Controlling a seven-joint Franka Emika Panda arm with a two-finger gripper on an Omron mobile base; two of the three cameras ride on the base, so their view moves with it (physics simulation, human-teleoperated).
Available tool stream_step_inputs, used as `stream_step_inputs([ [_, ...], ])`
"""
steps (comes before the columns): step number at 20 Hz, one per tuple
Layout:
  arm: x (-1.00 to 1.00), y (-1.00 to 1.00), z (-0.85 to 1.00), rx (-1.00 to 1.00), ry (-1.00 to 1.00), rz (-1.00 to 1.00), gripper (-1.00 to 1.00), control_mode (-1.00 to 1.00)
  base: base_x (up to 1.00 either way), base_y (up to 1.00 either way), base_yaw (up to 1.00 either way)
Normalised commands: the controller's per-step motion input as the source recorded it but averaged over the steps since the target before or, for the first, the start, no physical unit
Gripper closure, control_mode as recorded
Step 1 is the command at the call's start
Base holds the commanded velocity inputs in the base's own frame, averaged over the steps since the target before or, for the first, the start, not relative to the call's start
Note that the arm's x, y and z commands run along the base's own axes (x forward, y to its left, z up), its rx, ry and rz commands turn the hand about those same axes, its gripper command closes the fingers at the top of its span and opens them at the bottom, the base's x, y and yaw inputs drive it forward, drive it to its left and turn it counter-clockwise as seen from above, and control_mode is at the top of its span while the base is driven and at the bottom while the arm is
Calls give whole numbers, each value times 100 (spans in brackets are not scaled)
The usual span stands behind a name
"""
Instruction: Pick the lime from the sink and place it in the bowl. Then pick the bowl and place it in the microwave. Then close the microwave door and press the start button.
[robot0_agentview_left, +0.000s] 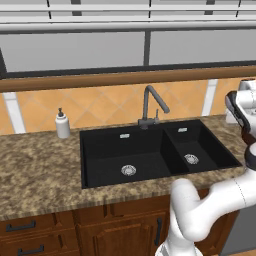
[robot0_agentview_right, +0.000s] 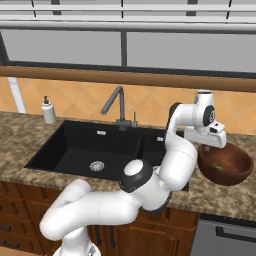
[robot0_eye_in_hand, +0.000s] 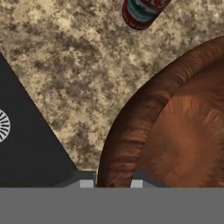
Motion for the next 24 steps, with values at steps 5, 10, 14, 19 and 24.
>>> stream_step_inputs([
  [5,-36,84,47,-1,0,1,100,-100,0,0,0],
  [10,-44,84,41,-1,-1,2,100,-100,0,0,0],
  [14,-47,82,43,-2,-1,8,100,-100,0,0,0],
  [19,-47,67,40,-1,-10,15,100,-100,0,0,0],
  [24,-45,51,29,0,-27,22,100,-100,0,0,0],
])
